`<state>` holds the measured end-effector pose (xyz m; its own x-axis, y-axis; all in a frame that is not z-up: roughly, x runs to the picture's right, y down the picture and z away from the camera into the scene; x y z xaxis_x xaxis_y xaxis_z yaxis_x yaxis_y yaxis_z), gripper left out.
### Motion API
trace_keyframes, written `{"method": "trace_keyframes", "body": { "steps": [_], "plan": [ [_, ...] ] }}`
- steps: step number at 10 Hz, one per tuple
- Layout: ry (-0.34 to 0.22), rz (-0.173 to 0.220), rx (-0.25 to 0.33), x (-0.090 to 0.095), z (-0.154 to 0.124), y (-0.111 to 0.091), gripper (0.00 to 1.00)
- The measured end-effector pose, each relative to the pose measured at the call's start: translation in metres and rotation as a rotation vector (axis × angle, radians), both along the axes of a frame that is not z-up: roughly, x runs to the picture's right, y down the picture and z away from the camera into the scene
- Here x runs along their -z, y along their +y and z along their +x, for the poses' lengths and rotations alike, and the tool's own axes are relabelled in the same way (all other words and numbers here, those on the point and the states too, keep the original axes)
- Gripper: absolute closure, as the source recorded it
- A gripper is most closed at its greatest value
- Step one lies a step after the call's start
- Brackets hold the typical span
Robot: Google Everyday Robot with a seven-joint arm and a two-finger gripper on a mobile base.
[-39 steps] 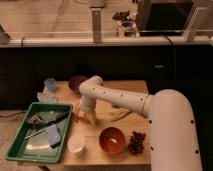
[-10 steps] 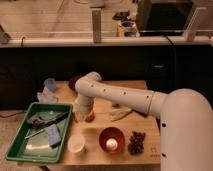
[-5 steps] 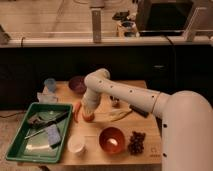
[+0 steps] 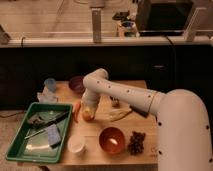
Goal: Place apple in paper cup
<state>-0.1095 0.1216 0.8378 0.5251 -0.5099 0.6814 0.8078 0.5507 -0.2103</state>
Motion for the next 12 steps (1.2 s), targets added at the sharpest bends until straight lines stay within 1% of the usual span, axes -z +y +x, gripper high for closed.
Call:
{"method": "trace_keyframes", "body": {
  "steps": [4, 7, 8, 11, 12],
  "plan": [
    [0.007, 0.011, 0.014, -0.007, -0.004, -0.003, 0.2],
    [0.01, 0.013, 0.031, -0.019, -0.008, 0.002, 0.21],
    [0.011, 0.01, 0.036, -0.023, -0.01, 0.004, 0.24],
    [0.025, -0.011, 0.066, -0.033, -0.012, 0.016, 0.44],
    [0.029, -0.018, 0.073, -0.035, -0.012, 0.019, 0.45]
  ]
}}
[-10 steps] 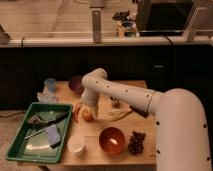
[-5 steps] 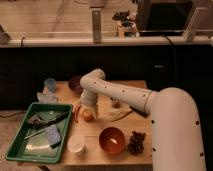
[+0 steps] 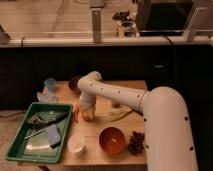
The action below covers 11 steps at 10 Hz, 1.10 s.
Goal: Place apple in paper cup
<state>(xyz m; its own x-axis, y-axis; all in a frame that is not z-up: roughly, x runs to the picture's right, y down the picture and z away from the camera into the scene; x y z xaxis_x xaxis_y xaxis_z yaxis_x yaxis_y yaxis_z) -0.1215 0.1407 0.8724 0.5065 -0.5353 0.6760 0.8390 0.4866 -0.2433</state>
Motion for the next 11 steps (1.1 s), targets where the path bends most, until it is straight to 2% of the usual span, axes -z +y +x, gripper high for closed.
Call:
{"method": "trace_keyframes", "body": {
  "steps": [4, 6, 7, 9, 10, 11],
  "plan": [
    [0.026, -0.009, 0.025, 0.001, 0.006, 0.01, 0.43],
    [0.03, 0.019, 0.038, 0.02, 0.016, 0.004, 0.48],
    [0.011, 0.035, 0.049, 0.034, 0.019, -0.004, 0.53],
    [-0.046, 0.068, 0.079, 0.071, 0.024, -0.022, 0.55],
    [-0.048, 0.075, 0.075, 0.071, 0.025, -0.025, 0.56],
    [-0.084, 0.081, 0.099, 0.081, 0.024, -0.025, 0.58]
  ]
}}
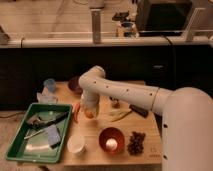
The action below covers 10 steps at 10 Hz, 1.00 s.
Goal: Place apple in paper cup
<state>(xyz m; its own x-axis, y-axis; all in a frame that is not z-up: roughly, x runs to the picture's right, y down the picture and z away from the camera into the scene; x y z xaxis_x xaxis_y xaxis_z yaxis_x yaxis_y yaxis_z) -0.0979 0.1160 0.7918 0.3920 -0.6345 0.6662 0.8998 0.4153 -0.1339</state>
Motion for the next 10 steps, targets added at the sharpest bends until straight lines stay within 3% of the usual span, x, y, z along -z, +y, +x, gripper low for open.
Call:
{"method": "trace_keyframes", "body": {
  "steps": [1, 4, 6, 10],
  "plan": [
    [-0.024, 0.002, 0.024, 0.008, 0.0, 0.002, 0.58],
    [-0.148, 0.004, 0.092, 0.069, -0.006, 0.008, 0.58],
    [-0.182, 0.004, 0.102, 0.074, -0.01, 0.008, 0.59],
    [-0.296, -0.033, 0.161, 0.123, -0.032, 0.049, 0.61]
  ]
}}
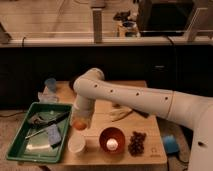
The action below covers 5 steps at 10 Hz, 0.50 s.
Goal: Place apple in paper cup
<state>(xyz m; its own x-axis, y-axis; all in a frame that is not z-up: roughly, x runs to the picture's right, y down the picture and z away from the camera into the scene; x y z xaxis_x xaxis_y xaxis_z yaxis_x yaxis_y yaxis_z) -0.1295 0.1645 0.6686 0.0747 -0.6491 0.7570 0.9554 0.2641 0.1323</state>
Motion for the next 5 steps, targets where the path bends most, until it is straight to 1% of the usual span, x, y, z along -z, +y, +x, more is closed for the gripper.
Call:
{"method": "trace_keyframes", "body": {
  "steps": [1, 2, 3, 4, 5],
  "plan": [
    [-0.015, -0.008, 0.007, 0.0062, -0.0044, 0.0054, 0.62],
    [-0.015, -0.008, 0.007, 0.0067, -0.0029, 0.0056, 0.61],
    [-0.026, -0.011, 0.013, 0.0089, -0.0057, 0.0079, 0.61],
    [-0.032, -0.015, 0.015, 0.01, -0.0066, 0.0091, 0.58],
    [-0.041, -0.024, 0.022, 0.013, -0.0091, 0.0138, 0.51]
  ]
}}
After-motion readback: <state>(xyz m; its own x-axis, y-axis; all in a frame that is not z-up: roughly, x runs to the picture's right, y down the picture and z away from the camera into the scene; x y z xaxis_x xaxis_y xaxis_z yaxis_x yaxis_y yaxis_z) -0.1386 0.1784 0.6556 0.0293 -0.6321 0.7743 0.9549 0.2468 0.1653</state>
